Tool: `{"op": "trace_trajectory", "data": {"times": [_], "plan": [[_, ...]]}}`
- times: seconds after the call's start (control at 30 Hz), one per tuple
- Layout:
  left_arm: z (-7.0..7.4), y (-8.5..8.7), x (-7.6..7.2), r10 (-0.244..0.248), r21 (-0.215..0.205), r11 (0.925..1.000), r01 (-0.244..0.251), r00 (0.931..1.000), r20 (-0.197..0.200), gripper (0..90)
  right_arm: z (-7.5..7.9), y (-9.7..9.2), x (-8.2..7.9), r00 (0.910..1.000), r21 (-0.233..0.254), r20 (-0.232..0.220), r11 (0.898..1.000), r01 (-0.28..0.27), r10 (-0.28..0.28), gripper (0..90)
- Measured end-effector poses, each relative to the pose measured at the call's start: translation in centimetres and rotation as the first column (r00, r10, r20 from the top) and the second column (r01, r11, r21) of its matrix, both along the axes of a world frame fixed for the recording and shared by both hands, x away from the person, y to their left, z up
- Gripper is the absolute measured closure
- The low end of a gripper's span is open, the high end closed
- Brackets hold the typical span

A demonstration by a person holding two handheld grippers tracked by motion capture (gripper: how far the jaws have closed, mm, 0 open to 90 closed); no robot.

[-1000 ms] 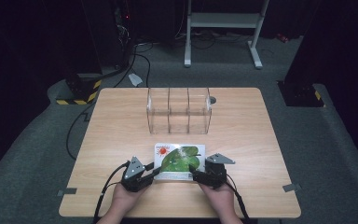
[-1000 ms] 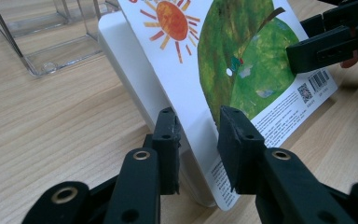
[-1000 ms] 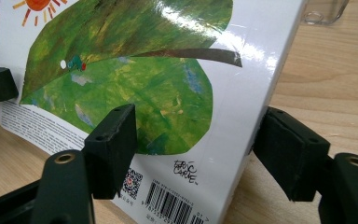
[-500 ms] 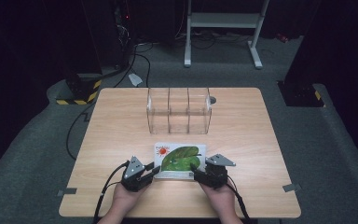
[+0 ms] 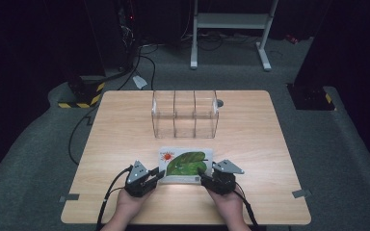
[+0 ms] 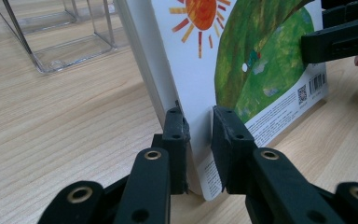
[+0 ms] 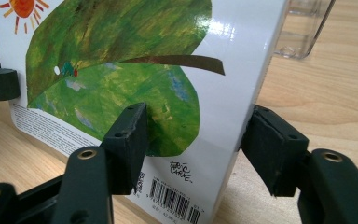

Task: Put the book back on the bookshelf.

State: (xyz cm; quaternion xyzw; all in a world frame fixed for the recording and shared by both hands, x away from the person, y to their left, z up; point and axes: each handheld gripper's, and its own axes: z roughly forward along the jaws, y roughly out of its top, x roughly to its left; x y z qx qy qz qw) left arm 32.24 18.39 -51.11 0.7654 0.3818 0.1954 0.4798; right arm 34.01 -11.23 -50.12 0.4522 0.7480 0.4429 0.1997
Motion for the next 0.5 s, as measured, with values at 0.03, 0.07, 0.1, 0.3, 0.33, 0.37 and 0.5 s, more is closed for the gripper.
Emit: {"op": "trace_trajectory", "data": {"times": [0.03,0.07,0.1,0.3,0.33,0.37,0.5], "plan": [[0.01,0.0,-0.01,0.001,0.002,1.0,-0.001,1.0,0.002,75.9,0.03,-0.02,-0.03,1.0,-0.002,0.007,1.0,0.0,0.0,42.4],[0.01,-0.01,-0.03,0.003,0.001,1.0,-0.003,1.0,0.001,76.2,0.06,-0.05,-0.04,0.9999,-0.004,0.014,1.0,-0.001,0.001,43.2],[0.0,-0.04,-0.04,0.008,0.0,1.0,-0.008,1.0,0.001,76.4,0.1,-0.03,-0.11,0.9999,-0.002,0.015,1.0,0.003,-0.003,44.0],[0.03,-0.15,-0.18,0.008,0.014,0.9999,-0.008,0.9998,0.021,78.0,0.4,-0.19,-0.25,0.9987,-0.009,0.05,1.0,-0.002,0.003,47.1],[0.04,-0.17,-0.21,0.005,0.02,0.9998,-0.006,0.9997,0.024,78.1,0.48,-0.28,-0.27,0.998,-0.012,0.063,1.0,-0.004,0.005,47.4],[0.02,-0.21,-0.24,0.004,0.022,0.9998,-0.005,0.9997,0.025,78.1,0.53,-0.32,-0.33,0.9972,-0.014,0.075,1.0,-0.004,0.005,47.4],[-0.1,-0.32,-0.52,0.0,0.04,0.9992,-0.001,0.9995,0.03,77.4,0.26,-0.5,-0.67,0.9965,-0.023,0.081,1.0,-0.018,0.02,47.3]]}}
